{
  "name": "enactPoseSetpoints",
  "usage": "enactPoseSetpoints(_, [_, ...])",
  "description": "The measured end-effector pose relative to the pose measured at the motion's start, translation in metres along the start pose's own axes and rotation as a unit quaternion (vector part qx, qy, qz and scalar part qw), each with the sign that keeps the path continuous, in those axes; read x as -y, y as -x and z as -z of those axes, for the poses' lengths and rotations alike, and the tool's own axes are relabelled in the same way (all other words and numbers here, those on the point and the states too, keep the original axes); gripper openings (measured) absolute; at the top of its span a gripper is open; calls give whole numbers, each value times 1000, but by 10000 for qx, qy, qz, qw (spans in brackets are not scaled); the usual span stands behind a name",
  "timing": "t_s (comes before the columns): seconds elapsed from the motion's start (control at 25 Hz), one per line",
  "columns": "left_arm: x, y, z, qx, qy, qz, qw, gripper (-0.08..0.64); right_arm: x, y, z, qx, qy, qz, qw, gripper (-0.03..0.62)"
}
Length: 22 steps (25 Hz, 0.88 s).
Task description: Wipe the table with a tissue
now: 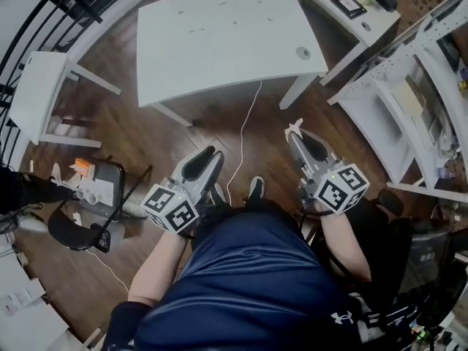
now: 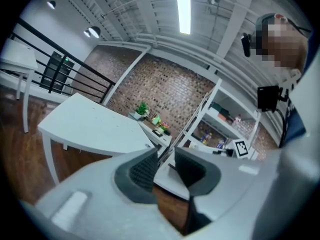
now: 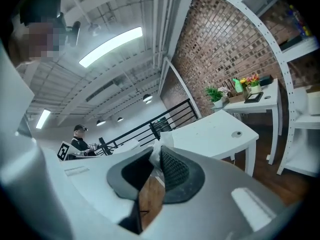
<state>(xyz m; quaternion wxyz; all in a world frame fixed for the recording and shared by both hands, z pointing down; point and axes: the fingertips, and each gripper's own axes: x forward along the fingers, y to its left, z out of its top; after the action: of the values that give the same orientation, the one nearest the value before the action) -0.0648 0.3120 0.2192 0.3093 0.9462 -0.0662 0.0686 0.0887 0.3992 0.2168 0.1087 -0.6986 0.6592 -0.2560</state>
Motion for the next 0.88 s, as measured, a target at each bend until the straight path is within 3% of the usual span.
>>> enactPoseSetpoints(0.64, [-17, 47, -11, 317, -338, -44, 9989, 106, -74, -26, 27, -184, 416, -442, 9980, 48])
enactPoseSetpoints(0.88, [-16, 49, -23, 302, -443, -106, 9985, 106, -86, -37, 19, -265, 466, -603, 9967, 48])
